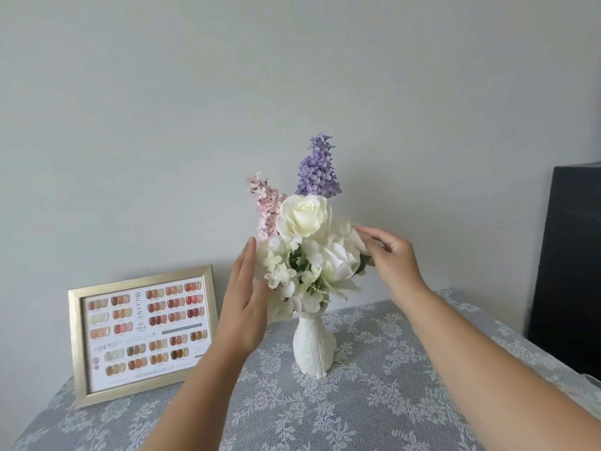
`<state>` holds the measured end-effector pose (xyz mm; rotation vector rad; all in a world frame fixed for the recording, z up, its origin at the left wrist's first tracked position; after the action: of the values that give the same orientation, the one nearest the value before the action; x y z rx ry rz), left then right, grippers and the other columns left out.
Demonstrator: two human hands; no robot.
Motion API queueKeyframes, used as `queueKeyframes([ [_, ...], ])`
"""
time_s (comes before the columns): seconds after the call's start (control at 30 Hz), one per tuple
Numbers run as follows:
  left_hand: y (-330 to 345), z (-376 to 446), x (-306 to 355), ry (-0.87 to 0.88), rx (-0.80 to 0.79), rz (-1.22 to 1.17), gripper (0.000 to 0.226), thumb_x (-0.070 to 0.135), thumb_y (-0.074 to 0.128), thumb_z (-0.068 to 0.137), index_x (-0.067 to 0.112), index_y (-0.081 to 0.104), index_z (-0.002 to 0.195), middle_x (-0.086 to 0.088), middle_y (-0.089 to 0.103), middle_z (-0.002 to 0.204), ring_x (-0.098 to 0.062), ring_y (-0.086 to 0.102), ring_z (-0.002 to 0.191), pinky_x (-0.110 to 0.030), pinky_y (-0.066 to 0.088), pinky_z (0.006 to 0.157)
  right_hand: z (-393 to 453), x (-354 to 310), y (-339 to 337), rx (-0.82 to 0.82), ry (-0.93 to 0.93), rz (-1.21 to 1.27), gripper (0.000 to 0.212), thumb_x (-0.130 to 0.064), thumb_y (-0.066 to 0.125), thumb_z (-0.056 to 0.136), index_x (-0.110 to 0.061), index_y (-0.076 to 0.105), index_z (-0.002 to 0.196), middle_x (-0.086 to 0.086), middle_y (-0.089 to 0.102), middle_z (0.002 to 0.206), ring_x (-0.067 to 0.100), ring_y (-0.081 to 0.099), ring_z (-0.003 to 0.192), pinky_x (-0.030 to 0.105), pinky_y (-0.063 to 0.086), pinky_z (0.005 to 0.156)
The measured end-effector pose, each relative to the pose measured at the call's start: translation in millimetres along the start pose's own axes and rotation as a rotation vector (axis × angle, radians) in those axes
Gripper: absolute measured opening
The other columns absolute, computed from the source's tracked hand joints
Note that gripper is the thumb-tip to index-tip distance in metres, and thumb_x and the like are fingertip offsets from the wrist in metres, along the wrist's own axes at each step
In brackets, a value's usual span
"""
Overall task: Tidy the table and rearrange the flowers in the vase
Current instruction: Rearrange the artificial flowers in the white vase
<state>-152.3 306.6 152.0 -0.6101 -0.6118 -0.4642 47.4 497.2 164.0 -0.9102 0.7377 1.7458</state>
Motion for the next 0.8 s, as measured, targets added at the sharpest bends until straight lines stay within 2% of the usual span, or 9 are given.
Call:
queueKeyframes([
  [0.07, -2.7, -9.4, -9.8, -0.059, 0.017, -0.094, 0.065, 0.037, 0.031, 0.092, 0.047, 0.009, 0.152, 0.04, 0.009, 0.153, 0.015, 0.004, 0.142, -0.025, 0.009, 0.118, -6.8, 6.9, -7.7, 0.021, 0.03, 0.066, 0.025, -0.028, 0.058, 0.091, -0.046, 0.071, 0.101, -0.016, 0.07, 0.113, 0.01, 0.065, 0.106, 0.038, 0.053, 0.093],
  [0.17, 0.1, -28.4, -16.2, -0.122, 0.064, -0.231, 0.064, 0.045, 0.03, 0.091, 0.052, 0.005, 0.15, 0.032, 0.007, 0.158, -0.001, 0.01, 0.148, -0.046, 0.014, 0.122, -23.8, 20.2, -11.6, 0.021, 0.086, 0.16, 0.033, -0.026, 0.05, 0.097, -0.054, 0.057, 0.113, -0.018, 0.053, 0.134, 0.011, 0.052, 0.125, 0.036, 0.041, 0.105],
  [0.27, 6.9, -50.9, -20.5, -0.181, 0.187, -0.239, 0.067, 0.064, 0.022, 0.091, 0.043, 0.005, 0.153, 0.022, 0.009, 0.161, -0.001, 0.01, 0.148, -0.049, 0.014, 0.121, -42.1, 37.3, -5.0, -0.013, 0.118, 0.191, 0.041, -0.034, 0.044, 0.099, -0.048, 0.039, 0.136, -0.013, 0.034, 0.152, 0.013, 0.034, 0.139, 0.038, 0.026, 0.113],
  [0.33, 18.3, -61.0, -12.5, -0.142, 0.203, -0.194, 0.07, 0.069, 0.016, 0.092, 0.038, 0.006, 0.154, 0.026, 0.008, 0.16, 0.004, 0.005, 0.147, -0.042, 0.011, 0.122, -52.1, 40.2, 10.0, -0.07, 0.134, 0.229, 0.046, -0.042, 0.044, 0.094, -0.049, 0.035, 0.139, -0.015, 0.032, 0.154, 0.011, 0.03, 0.141, 0.036, 0.023, 0.114],
  [0.4, 30.3, -58.9, -1.0, -0.086, 0.154, -0.215, 0.063, 0.063, 0.017, 0.096, 0.04, 0.007, 0.154, 0.029, 0.008, 0.159, 0.007, 0.005, 0.146, -0.035, 0.01, 0.121, -54.5, 34.1, 29.0, -0.143, 0.145, 0.262, 0.042, -0.048, 0.043, 0.089, -0.056, 0.042, 0.13, -0.016, 0.041, 0.148, 0.009, 0.036, 0.138, 0.036, 0.025, 0.112],
  [0.47, 33.0, -47.4, 3.0, -0.091, 0.126, -0.275, 0.058, 0.057, 0.022, 0.098, 0.042, 0.009, 0.153, 0.026, 0.01, 0.16, 0.007, 0.008, 0.146, -0.034, 0.011, 0.121, -48.0, 25.4, 40.5, -0.164, 0.141, 0.29, 0.044, -0.049, 0.043, 0.088, -0.05, 0.046, 0.132, -0.013, 0.05, 0.143, 0.01, 0.044, 0.132, 0.038, 0.031, 0.111],
  [0.53, 31.1, -31.0, 2.0, -0.135, 0.103, -0.315, 0.062, 0.061, 0.023, 0.096, 0.04, 0.008, 0.153, 0.022, 0.011, 0.161, 0.006, 0.01, 0.146, -0.038, 0.011, 0.123, -37.5, 18.1, 47.7, -0.154, 0.145, 0.326, 0.048, -0.049, 0.043, 0.088, -0.042, 0.047, 0.136, -0.01, 0.051, 0.142, 0.013, 0.047, 0.131, 0.039, 0.036, 0.11],
  [0.67, 33.2, -5.2, -0.5, -0.226, 0.034, -0.414, 0.076, 0.075, 0.024, 0.085, 0.042, 0.008, 0.153, 0.017, 0.015, 0.162, -0.002, 0.014, 0.148, -0.046, 0.015, 0.122, -27.6, 10.9, 62.8, -0.186, 0.185, 0.382, 0.041, -0.053, 0.045, 0.085, -0.049, 0.053, 0.125, -0.007, 0.055, 0.139, 0.013, 0.051, 0.126, 0.041, 0.042, 0.106],
  [0.8, 33.9, -10.1, -13.0, -0.287, 0.034, -0.559, 0.071, 0.075, 0.027, 0.087, 0.047, 0.014, 0.151, 0.018, 0.021, 0.16, -0.008, 0.021, 0.147, -0.05, 0.021, 0.119, -31.7, 24.1, 50.6, -0.124, 0.184, 0.402, 0.048, -0.051, 0.044, 0.091, -0.041, 0.045, 0.138, -0.006, 0.055, 0.139, 0.013, 0.054, 0.123, 0.034, 0.045, 0.099],
])
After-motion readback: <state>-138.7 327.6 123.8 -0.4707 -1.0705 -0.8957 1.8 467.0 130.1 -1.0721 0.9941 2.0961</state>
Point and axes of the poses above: each hand's wrist, its own z-axis towards the middle knuckle, its own y-axis out of the palm, x = y × z, the point moved 8 cm from there along z, towards the middle knuckle
